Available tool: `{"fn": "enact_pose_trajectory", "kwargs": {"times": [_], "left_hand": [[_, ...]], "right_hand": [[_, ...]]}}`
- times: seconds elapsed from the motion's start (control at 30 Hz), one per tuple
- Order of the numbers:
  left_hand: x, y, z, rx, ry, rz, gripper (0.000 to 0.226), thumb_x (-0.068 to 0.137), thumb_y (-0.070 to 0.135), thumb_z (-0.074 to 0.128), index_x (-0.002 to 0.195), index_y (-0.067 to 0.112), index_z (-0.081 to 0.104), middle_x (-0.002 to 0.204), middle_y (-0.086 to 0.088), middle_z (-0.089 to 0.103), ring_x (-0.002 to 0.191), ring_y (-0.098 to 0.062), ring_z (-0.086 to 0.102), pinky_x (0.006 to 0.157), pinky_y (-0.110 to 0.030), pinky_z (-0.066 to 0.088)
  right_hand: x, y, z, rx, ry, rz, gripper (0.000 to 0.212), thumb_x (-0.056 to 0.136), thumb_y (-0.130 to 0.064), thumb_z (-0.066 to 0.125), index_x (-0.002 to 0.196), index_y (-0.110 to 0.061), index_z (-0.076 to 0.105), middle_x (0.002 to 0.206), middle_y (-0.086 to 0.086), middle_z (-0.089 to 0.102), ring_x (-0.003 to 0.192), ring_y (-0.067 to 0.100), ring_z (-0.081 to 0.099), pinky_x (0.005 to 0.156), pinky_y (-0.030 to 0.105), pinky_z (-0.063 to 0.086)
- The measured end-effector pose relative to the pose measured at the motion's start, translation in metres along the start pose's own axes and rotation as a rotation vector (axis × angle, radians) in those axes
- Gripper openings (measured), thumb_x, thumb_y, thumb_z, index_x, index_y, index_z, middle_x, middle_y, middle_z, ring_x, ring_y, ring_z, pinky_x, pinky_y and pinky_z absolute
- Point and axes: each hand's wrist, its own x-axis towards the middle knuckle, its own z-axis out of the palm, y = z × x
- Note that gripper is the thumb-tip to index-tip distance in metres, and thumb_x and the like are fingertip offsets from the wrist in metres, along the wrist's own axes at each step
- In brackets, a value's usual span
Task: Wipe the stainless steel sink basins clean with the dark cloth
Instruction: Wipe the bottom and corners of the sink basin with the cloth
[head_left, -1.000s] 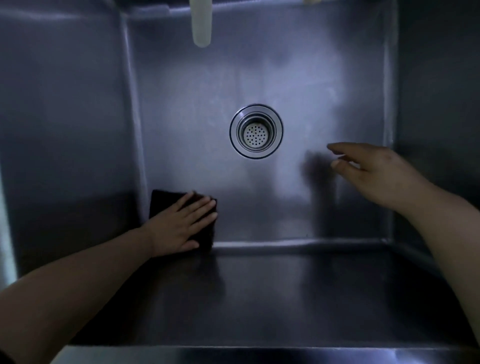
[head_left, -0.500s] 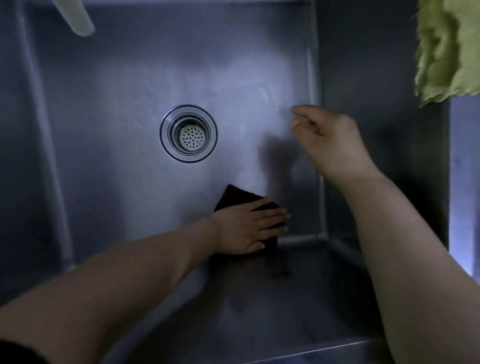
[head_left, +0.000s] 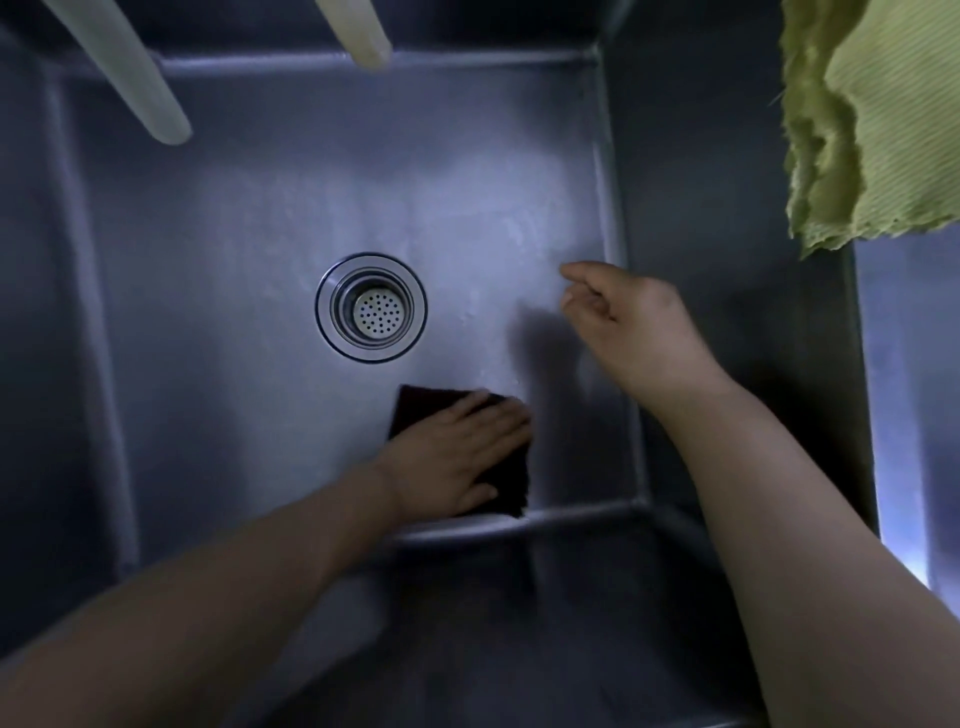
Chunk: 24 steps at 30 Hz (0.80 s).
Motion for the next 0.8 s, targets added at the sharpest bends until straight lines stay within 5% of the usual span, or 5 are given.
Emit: {"fn": "enact_pose_trajectory", "kwargs": {"times": [0.13, 0.33, 0.57, 0.8], "left_hand": [[-0.080, -0.050, -0.005, -0.019, 0.038, -0.177, 0.056, 0.092, 0.048, 0.043, 0.122, 0.001, 0.047, 0.133, -0.030, 0.048, 0.130, -0.041, 0.040, 0.114, -0.048, 0.017], [-0.152, -0.079, -0.001, 0.143, -0.021, -0.322, 0.062, 0.095, 0.057, 0.018, 0.131, 0.014, 0.042, 0.135, -0.021, 0.049, 0.133, -0.038, 0.028, 0.104, -0.062, 0.020], [-0.043, -0.036, 0.011, 0.045, 0.013, -0.438, 0.094, 0.070, 0.075, 0.042, 0.137, 0.009, 0.040, 0.149, -0.023, 0.029, 0.139, -0.041, 0.019, 0.107, -0.066, 0.010], [0.103, -0.054, -0.010, -0.032, 0.092, -0.732, 0.095, 0.076, 0.072, 0.034, 0.147, 0.009, 0.024, 0.155, -0.021, 0.016, 0.144, -0.037, 0.007, 0.112, -0.060, -0.003]], "right_hand": [[-0.001, 0.000, 0.003, -0.066, -0.078, 0.009, 0.037, 0.090, -0.033, 0.053, 0.126, -0.026, 0.058, 0.114, 0.000, 0.066, 0.104, 0.019, 0.062, 0.094, 0.039, 0.048], [-0.004, 0.001, 0.005, -0.453, -0.270, 0.034, 0.041, 0.092, -0.041, 0.048, 0.126, -0.017, 0.050, 0.125, 0.012, 0.058, 0.112, 0.033, 0.055, 0.092, 0.043, 0.047], [0.001, 0.002, 0.002, -0.471, -0.203, 0.092, 0.040, 0.093, -0.044, 0.047, 0.123, -0.018, 0.049, 0.122, 0.011, 0.059, 0.109, 0.032, 0.056, 0.083, 0.038, 0.046], [0.002, 0.007, 0.004, -0.454, -0.170, 0.074, 0.038, 0.091, -0.046, 0.047, 0.121, -0.023, 0.051, 0.117, 0.008, 0.062, 0.102, 0.030, 0.060, 0.073, 0.033, 0.045]]}}
